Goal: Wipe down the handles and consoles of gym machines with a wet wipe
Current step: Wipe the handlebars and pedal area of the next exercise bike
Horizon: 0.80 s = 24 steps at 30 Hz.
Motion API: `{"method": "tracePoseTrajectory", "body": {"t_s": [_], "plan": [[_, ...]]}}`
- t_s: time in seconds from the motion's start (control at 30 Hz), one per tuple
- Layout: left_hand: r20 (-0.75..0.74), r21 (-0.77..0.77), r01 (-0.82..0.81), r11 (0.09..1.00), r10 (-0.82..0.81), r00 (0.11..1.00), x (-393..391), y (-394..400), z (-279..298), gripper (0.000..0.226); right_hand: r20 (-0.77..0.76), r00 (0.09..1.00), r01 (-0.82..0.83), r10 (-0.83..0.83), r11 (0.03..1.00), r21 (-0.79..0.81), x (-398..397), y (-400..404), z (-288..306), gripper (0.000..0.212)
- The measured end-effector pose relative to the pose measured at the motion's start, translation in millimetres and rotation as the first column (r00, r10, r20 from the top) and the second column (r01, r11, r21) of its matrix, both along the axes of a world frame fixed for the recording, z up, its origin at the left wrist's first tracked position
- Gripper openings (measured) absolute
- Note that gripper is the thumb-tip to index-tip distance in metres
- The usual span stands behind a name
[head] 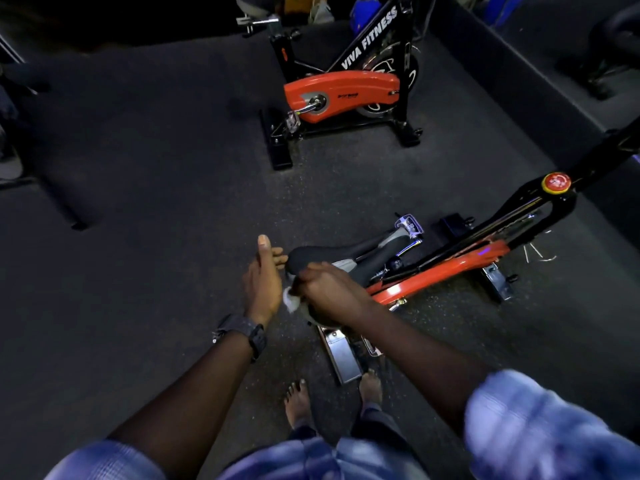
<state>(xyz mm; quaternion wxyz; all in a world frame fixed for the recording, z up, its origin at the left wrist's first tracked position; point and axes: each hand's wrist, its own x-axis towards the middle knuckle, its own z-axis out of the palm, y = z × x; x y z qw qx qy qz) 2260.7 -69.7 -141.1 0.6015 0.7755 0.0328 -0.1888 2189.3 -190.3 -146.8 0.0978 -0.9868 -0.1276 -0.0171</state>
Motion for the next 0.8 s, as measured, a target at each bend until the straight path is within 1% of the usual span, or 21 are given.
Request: {"method": "tracePoseTrajectory", "body": {"t_s": [0.1,0.17,0.2,0.23,0.3,0.33,0.4,0.43,0.47,0.5,0.57,0.6,0.63,0.67,0.7,0.73,0.77,0.8], "plan": [[-0.021,0.004,0.022,1.000,-0.022,1.000,7,3,1,0.078,-0.036,0.993,0.113,-0.115,0.993,-0.042,32,21,10,0.020],[-0.014,0.014,0.068,0.998,-0.067,0.998,10,5,4,0.078,0.028,0.997,0.081,-0.078,0.985,-0.154,32,26,9,0.019],[-0.017,0.011,0.087,0.996,-0.087,0.996,10,6,5,0.075,0.059,0.998,0.041,-0.031,0.982,-0.186,24,26,4,0.018],[-0.010,0.011,0.102,0.995,-0.102,0.995,10,7,5,0.073,0.093,0.996,0.014,0.003,0.983,-0.182,11,25,0,0.015],[0.007,0.021,0.130,0.991,-0.130,0.991,9,7,6,0.073,0.170,0.985,-0.015,0.037,0.992,-0.124,-21,19,-11,0.009],[0.010,0.034,0.141,0.989,-0.142,0.990,7,7,7,0.073,0.162,0.986,-0.026,0.040,0.995,-0.092,-35,16,-17,0.008],[0.013,0.090,0.158,0.983,-0.160,0.987,4,8,6,0.072,0.070,0.996,-0.054,0.059,0.996,-0.075,-58,12,-27,0.012],[0.021,0.112,0.168,0.979,-0.172,0.985,4,9,5,0.071,0.033,0.998,-0.057,0.061,0.993,-0.106,-69,9,-33,0.016],[0.028,0.126,0.182,0.975,-0.187,0.982,2,8,7,0.071,0.044,0.999,-0.021,0.027,0.992,-0.125,-80,4,-41,0.021],[0.037,0.140,0.201,0.970,-0.208,0.977,2,8,10,0.071,0.053,0.998,0.035,-0.032,0.997,-0.074,-91,-3,-50,0.024],[0.048,0.165,0.228,0.960,-0.239,0.970,2,7,13,0.073,0.061,0.978,0.191,-0.199,0.976,0.105,-112,-14,-63,0.032],[0.055,0.171,0.233,0.957,-0.246,0.968,3,6,14,0.073,0.065,0.935,0.329,-0.348,0.922,0.206,-119,-18,-64,0.031],[0.062,0.180,0.235,0.955,-0.249,0.966,3,6,15,0.073,0.049,0.836,0.489,-0.547,0.782,0.387,-122,-20,-62,0.021],[0.070,0.197,0.248,0.949,-0.266,0.962,3,4,17,0.073,0.000,0.675,0.603,-0.738,0.551,0.576,-123,-19,-58,0.012],[0.072,0.217,0.263,0.940,-0.284,0.956,3,4,17,0.074,-0.125,0.517,0.623,-0.847,0.272,0.734,-118,-15,-53,0.008],[0.074,0.229,0.273,0.934,-0.296,0.952,4,4,18,0.077,-0.288,0.431,0.601,-0.855,0.035,0.799,-109,-10,-50,0.009],[0.076,0.242,0.285,0.928,-0.311,0.947,5,2,18,0.079,-0.405,0.412,0.563,-0.816,-0.122,0.818,-102,-4,-47,0.012],[0.077,0.251,0.290,0.923,-0.318,0.945,6,1,19,0.080,-0.389,0.406,0.569,-0.827,-0.104,0.816,-97,1,-48,0.014]]}}
